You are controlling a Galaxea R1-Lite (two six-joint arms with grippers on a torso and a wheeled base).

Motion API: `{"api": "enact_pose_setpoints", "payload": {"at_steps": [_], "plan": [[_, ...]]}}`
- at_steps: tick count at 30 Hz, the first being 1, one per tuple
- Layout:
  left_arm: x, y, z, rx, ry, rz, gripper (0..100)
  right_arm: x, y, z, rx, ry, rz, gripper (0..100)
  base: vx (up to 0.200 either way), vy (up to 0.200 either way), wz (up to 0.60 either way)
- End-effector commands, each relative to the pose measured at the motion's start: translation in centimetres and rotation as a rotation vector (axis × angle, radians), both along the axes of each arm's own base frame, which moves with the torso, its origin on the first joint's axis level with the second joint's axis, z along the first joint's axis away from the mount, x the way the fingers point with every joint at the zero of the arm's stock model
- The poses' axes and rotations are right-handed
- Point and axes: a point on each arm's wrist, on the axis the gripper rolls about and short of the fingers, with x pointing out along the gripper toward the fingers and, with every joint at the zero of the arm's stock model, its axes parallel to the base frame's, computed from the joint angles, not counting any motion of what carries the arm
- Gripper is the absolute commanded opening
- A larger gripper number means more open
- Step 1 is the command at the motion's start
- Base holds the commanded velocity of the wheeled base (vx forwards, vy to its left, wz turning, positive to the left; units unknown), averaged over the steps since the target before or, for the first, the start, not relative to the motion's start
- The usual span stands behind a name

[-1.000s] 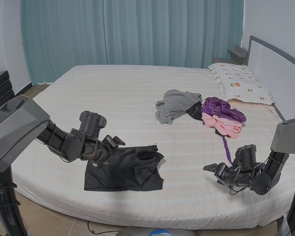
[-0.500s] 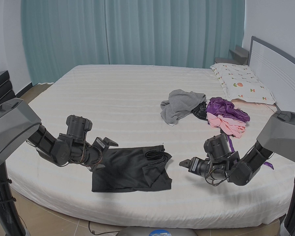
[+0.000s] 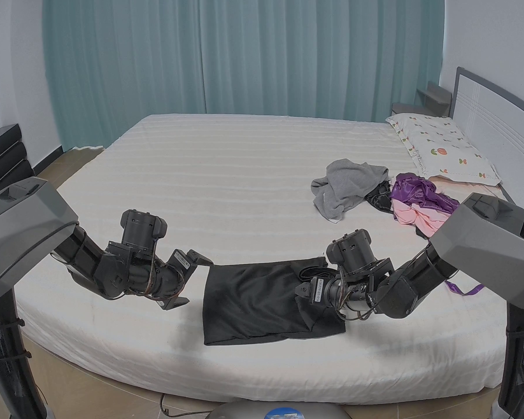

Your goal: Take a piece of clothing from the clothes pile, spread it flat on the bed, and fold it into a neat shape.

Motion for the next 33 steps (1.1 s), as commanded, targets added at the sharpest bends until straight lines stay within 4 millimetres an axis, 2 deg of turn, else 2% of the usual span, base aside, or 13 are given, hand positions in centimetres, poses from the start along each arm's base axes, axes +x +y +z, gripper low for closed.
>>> {"api": "enact_pose_setpoints", "payload": {"at_steps": [1,11,20,25,29,33], "plan": [[-0.1,-0.1,-0.4,0.001,0.013,-0.006,100,-0.1,0.7,-0.9,-0.051,0.022,0.017,100,0.000,0.200,0.00],[-0.4,-0.1,-0.5,0.006,0.019,-0.006,100,1.0,1.1,-2.4,-0.169,0.050,0.004,100,0.000,0.000,0.00],[-0.5,-0.1,-0.6,0.017,0.018,-0.015,100,1.4,-2.2,-3.3,-0.285,0.082,-0.064,100,0.000,0.000,0.00],[-0.5,0.0,-0.6,0.022,0.016,-0.018,100,0.6,-4.1,-2.4,-0.287,0.101,-0.094,100,0.000,0.000,0.00],[-0.5,-0.1,-0.6,0.022,0.016,-0.020,100,0.2,-5.8,-2.4,-0.287,0.126,-0.123,100,0.000,0.000,0.00],[-0.5,-0.1,-0.7,0.024,0.018,-0.020,100,0.1,-6.9,-0.7,-0.166,0.101,-0.148,100,0.000,0.000,0.00]]}}
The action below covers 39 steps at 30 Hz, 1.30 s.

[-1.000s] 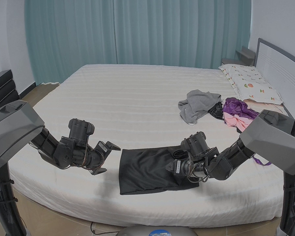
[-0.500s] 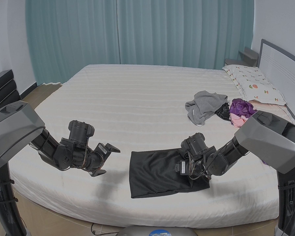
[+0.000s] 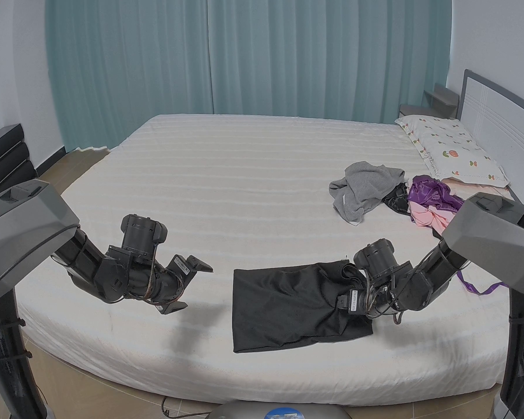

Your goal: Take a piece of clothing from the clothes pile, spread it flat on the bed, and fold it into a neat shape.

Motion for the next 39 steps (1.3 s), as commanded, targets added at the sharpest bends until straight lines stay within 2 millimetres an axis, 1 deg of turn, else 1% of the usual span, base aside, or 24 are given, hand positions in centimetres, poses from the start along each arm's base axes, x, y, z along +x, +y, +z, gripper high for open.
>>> {"api": "enact_pose_setpoints", "payload": {"at_steps": [1,4,10,13,16,18,21,23,24,27,28,29,30,34,36,39], "plan": [[0.0,0.0,-0.1,0.001,0.003,0.000,100,-0.5,-1.2,2.2,0.108,-0.040,-0.035,100,0.000,0.000,0.00],[0.0,0.0,-0.1,0.001,0.001,0.000,100,-0.9,-1.8,2.2,0.142,-0.018,-0.042,100,0.000,0.000,0.00],[0.0,0.0,-0.1,0.002,0.002,0.001,100,-1.6,-2.5,0.4,0.095,0.045,-0.030,100,0.000,0.000,0.00],[0.0,0.0,-0.1,0.002,0.002,0.001,100,-1.6,-3.3,-0.1,0.057,0.064,-0.026,100,0.000,0.000,0.00],[0.0,0.0,-0.1,0.003,0.002,0.002,100,-1.9,-3.9,0.2,0.063,0.058,-0.042,100,0.000,0.000,0.00],[0.0,0.0,-0.1,0.003,0.002,0.002,100,-2.2,-4.4,1.0,0.069,0.048,-0.052,100,0.000,0.000,0.00],[0.0,0.0,-0.1,0.003,0.002,0.002,100,-2.8,-5.3,1.2,0.061,0.049,-0.062,100,0.000,0.000,0.00],[0.0,0.0,-0.1,0.003,0.002,0.002,100,-2.8,-5.3,1.2,0.061,0.049,-0.062,100,0.000,0.000,0.00],[0.0,0.0,-0.2,0.004,0.003,0.002,100,-2.7,-6.1,1.9,0.093,0.003,-0.076,100,0.000,0.000,0.00],[0.0,0.0,-0.2,0.004,0.003,0.002,100,-2.6,-6.0,2.3,0.144,-0.036,-0.050,100,0.000,0.000,0.00],[0.0,0.0,-0.2,0.004,0.003,0.002,100,-2.3,-5.7,2.4,0.189,-0.070,-0.019,100,0.000,0.000,0.00],[0.0,0.0,-0.2,0.004,0.003,0.002,100,-2.2,-5.7,2.4,0.194,-0.080,-0.016,100,0.000,0.000,0.00],[0.0,0.0,-0.2,0.004,0.003,0.002,100,-1.6,-5.5,2.4,0.219,-0.118,0.003,100,0.000,0.000,0.00],[0.0,0.0,-0.1,0.003,0.002,0.002,100,-0.3,-4.7,1.2,0.236,-0.148,0.025,100,0.000,0.000,0.00],[0.0,0.0,-0.1,0.003,0.002,0.002,100,-0.2,-4.6,1.0,0.237,-0.143,0.038,100,0.000,0.000,0.00],[0.0,0.0,-0.2,0.004,0.003,0.002,100,-0.1,-4.3,0.3,0.261,-0.111,0.107,100,0.000,0.000,0.00]]}}
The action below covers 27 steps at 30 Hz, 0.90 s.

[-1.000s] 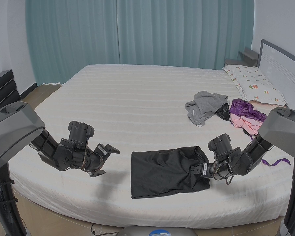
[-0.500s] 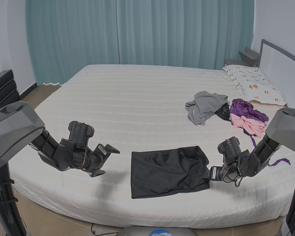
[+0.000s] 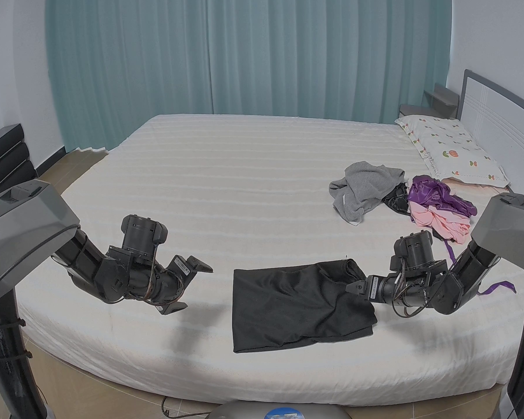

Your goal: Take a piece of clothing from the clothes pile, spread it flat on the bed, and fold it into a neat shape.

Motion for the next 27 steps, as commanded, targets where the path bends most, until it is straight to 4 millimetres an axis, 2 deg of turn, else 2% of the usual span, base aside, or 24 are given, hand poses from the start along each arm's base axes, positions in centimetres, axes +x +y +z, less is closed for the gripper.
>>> {"api": "enact_pose_setpoints", "payload": {"at_steps": [1,4,13,14,18,23,27], "plan": [[0.0,0.0,-0.1,0.001,0.003,0.000,100,0.3,0.3,-1.7,-0.007,0.038,0.055,100,0.000,0.000,0.00],[0.0,0.0,-0.1,0.001,0.003,0.000,100,0.2,0.2,-2.1,-0.022,0.047,0.067,100,0.000,0.000,0.00],[0.0,0.0,-0.1,0.001,0.003,0.000,100,-1.7,-1.4,-3.3,-0.079,0.118,0.084,100,0.000,0.000,0.00],[0.0,0.0,-0.1,0.001,0.003,0.000,100,-1.7,-1.4,-3.4,-0.077,0.117,0.082,0,0.000,0.000,0.00],[0.0,0.0,0.0,0.000,0.001,0.000,100,-1.8,-1.5,-3.2,-0.068,0.120,0.074,0,0.000,0.000,0.00],[0.0,0.0,-0.1,0.001,0.003,0.000,100,-3.7,-2.2,-2.3,-0.074,0.134,0.069,0,0.000,0.000,0.00],[0.0,0.0,-0.1,0.001,0.003,0.000,100,-4.0,-2.4,-2.0,-0.073,0.133,0.068,0,0.000,0.000,0.00]]}}
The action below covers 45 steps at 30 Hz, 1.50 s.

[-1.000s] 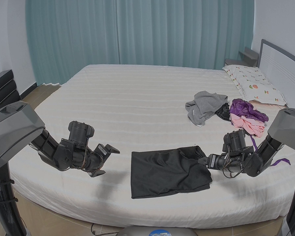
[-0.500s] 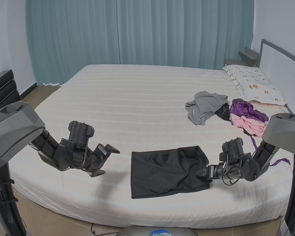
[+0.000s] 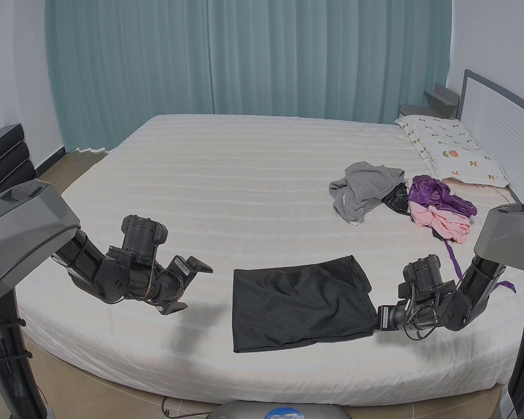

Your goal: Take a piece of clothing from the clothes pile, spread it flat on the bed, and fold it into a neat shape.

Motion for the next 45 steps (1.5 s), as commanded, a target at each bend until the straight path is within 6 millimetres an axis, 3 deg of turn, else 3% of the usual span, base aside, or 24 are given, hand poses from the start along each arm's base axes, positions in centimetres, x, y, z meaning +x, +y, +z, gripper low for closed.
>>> {"api": "enact_pose_setpoints", "payload": {"at_steps": [1,7,8,14,18,33,45], "plan": [[0.0,0.0,-0.1,0.000,0.001,0.000,100,-0.4,-0.8,1.0,0.001,-0.017,-0.017,0,0.000,0.000,0.00],[0.0,0.0,-0.1,0.001,0.002,0.000,100,-0.5,-1.2,0.5,-0.006,0.003,-0.027,0,0.000,0.000,0.00],[0.0,0.0,0.0,0.000,0.001,0.000,100,-0.6,-1.2,0.2,-0.006,0.014,-0.023,100,0.000,0.000,0.00],[0.0,0.0,0.0,0.000,0.001,0.000,100,-0.4,-1.0,0.3,0.011,0.010,-0.020,100,0.000,0.000,0.00],[0.0,0.0,0.2,0.002,-0.002,0.017,100,2.9,-0.8,1.8,0.093,-0.081,-0.068,100,0.000,0.000,0.00],[-0.3,-0.2,-0.1,0.000,0.018,0.048,100,9.7,1.9,0.2,0.238,-0.116,-0.183,100,0.120,0.000,0.00],[-0.3,-0.2,-0.3,0.005,0.022,0.048,100,11.1,2.5,-0.4,0.250,-0.125,-0.182,100,0.000,0.000,0.00]]}}
